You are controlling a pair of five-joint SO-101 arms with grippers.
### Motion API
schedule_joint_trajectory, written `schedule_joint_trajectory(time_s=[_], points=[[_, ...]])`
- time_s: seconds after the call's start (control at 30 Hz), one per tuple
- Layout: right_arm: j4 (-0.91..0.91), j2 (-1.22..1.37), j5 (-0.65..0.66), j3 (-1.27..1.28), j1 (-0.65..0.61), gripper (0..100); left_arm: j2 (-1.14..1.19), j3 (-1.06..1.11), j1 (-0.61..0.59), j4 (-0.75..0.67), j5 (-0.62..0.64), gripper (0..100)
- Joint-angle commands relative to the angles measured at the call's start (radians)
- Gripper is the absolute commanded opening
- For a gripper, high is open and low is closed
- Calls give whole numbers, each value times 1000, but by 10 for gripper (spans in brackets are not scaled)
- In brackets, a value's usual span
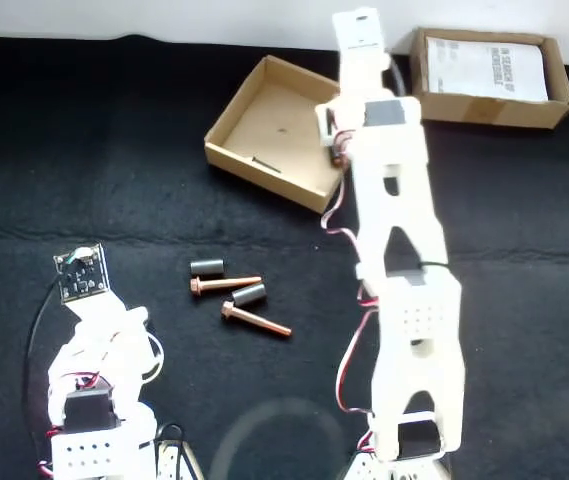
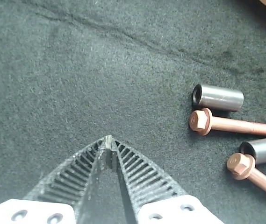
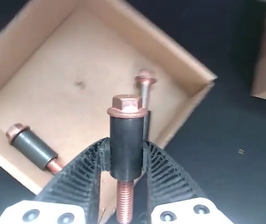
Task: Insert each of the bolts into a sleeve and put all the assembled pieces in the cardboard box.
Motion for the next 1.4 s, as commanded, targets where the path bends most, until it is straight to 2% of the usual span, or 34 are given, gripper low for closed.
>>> schedule_joint_trajectory(time_s=[0.0, 0.17, 0.23, 0.43, 0.67, 0.9, 1.0, 1.1, 1.27, 1.37], points=[[36, 68, 57, -162, -54, 12, -10, 19, -13, -17, 2, 9], [113, 163, 278, -209, -133, 13, -10, 19, -15, -17, 2, 9], [134, 176, 318, -211, -150, 29, -10, 19, -15, -17, 2, 9], [140, 176, 324, -259, -145, 153, -10, 19, -44, -17, 2, 9], [237, 176, 334, -395, -153, 155, -10, 19, -51, -31, 2, 9], [568, 174, 367, -657, -199, 155, -10, 19, -51, -32, 2, 9], [582, 168, 367, -717, -216, 155, -10, 19, -51, -32, 2, 9], [582, 111, 365, -657, -245, 155, -10, 19, -51, -32, 2, 9], [579, -27, 371, -375, -349, 155, -10, 19, -77, -48, 2, 9], [579, -94, 456, -213, -435, 155, -10, 19, -101, -66, 2, 9]])
